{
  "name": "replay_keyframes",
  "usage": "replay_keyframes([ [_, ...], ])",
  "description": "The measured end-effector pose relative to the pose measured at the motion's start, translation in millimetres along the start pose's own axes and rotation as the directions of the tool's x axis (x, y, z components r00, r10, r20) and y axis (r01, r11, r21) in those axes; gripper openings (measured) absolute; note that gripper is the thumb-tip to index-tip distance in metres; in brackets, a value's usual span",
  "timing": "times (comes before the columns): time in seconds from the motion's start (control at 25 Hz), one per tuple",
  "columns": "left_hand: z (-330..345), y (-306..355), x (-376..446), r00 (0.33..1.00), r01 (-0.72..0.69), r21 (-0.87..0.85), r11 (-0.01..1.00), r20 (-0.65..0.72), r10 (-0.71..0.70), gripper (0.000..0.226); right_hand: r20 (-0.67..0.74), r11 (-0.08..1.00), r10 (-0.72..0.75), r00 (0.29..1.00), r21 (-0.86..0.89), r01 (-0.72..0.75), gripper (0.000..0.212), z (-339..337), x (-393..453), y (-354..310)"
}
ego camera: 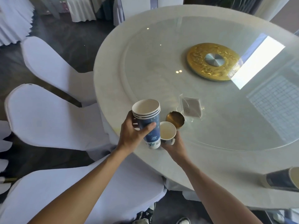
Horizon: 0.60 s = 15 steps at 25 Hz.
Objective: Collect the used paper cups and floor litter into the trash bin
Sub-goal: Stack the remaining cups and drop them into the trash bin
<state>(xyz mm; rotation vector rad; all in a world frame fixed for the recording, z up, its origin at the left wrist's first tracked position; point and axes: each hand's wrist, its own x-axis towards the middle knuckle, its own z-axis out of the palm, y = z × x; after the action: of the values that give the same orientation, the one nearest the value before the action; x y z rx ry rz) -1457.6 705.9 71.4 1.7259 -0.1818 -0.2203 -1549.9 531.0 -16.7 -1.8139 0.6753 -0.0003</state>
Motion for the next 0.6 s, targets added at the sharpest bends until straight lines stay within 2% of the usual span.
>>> replay_keyframes([
  [0.2,46,29,14,1.000,-0.022,-0.082,0.996,0.013,0.023,0.074,-0.056,0.997,0.054,0.997,-0.045,-0.056,0.062,-47,-22,19],
  [0.44,146,48,-7,0.967,-0.035,-0.107,0.994,0.248,0.061,0.085,-0.162,0.998,0.064,0.985,0.009,-0.063,0.063,-123,-56,38],
  [0.6,209,53,-39,0.904,-0.054,-0.077,0.996,0.420,0.081,0.085,-0.267,0.993,0.091,0.959,0.095,-0.068,0.064,-171,-91,60],
])
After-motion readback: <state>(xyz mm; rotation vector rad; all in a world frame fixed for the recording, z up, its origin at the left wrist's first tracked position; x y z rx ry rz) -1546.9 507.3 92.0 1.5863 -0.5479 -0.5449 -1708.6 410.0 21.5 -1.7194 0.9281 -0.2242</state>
